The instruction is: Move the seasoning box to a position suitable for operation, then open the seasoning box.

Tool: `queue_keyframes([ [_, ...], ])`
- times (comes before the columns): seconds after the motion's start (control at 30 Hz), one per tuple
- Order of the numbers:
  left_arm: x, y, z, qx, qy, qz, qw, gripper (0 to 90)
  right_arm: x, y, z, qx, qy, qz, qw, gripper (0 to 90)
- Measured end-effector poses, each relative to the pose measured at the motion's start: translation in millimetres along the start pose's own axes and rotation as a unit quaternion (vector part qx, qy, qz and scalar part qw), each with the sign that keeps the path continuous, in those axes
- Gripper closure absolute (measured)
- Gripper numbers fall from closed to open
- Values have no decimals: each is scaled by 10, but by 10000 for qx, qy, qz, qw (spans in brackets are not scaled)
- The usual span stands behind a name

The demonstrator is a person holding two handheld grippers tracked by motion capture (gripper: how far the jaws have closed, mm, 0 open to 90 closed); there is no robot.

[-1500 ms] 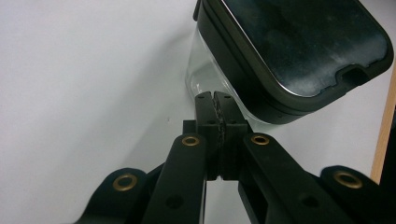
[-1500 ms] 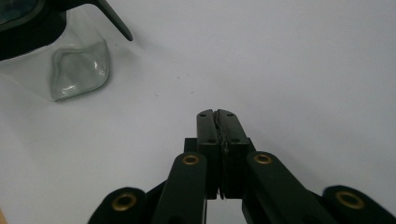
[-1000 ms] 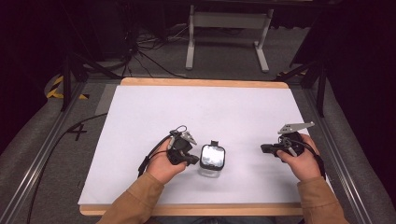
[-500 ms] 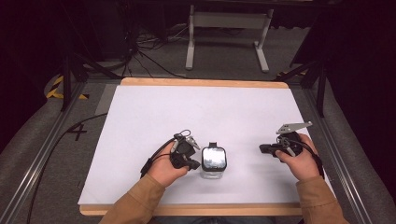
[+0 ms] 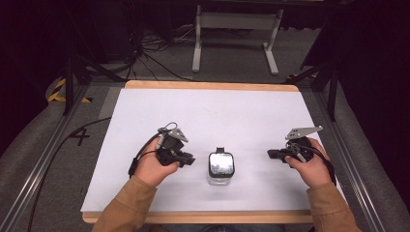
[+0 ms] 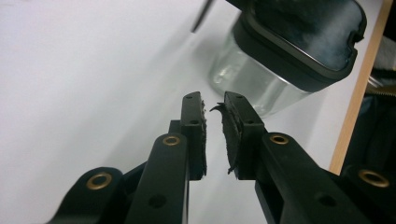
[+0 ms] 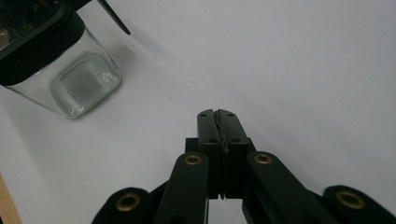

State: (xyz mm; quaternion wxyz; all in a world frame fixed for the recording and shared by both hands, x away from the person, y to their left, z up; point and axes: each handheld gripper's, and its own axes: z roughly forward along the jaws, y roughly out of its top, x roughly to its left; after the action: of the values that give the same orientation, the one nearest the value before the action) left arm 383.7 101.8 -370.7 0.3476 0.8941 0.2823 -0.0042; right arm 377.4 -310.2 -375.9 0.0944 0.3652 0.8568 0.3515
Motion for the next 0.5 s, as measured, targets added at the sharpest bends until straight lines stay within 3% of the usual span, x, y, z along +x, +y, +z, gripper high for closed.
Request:
queue_keyframes([
  [0.07,52,-37,-144,-115,75,-127,9998,770,11,11,2,23,20,-54,10000,900],
  [0.17,113,-95,-349,-240,264,-213,9991,728,77,111,4,24,232,-276,9993,900],
  [0.27,135,-126,-424,-313,333,-282,9986,706,99,144,-5,-9,310,-275,9991,900],
  [0.33,175,-179,-544,-508,304,-478,9971,687,158,304,-2,-34,429,-509,9978,900],
  [0.43,204,-202,-609,-548,391,-477,9966,670,208,465,15,103,422,-878,9952,900],
  [0.5,216,-222,-661,-583,458,-540,9958,666,235,520,14,144,460,-900,9948,900],
])
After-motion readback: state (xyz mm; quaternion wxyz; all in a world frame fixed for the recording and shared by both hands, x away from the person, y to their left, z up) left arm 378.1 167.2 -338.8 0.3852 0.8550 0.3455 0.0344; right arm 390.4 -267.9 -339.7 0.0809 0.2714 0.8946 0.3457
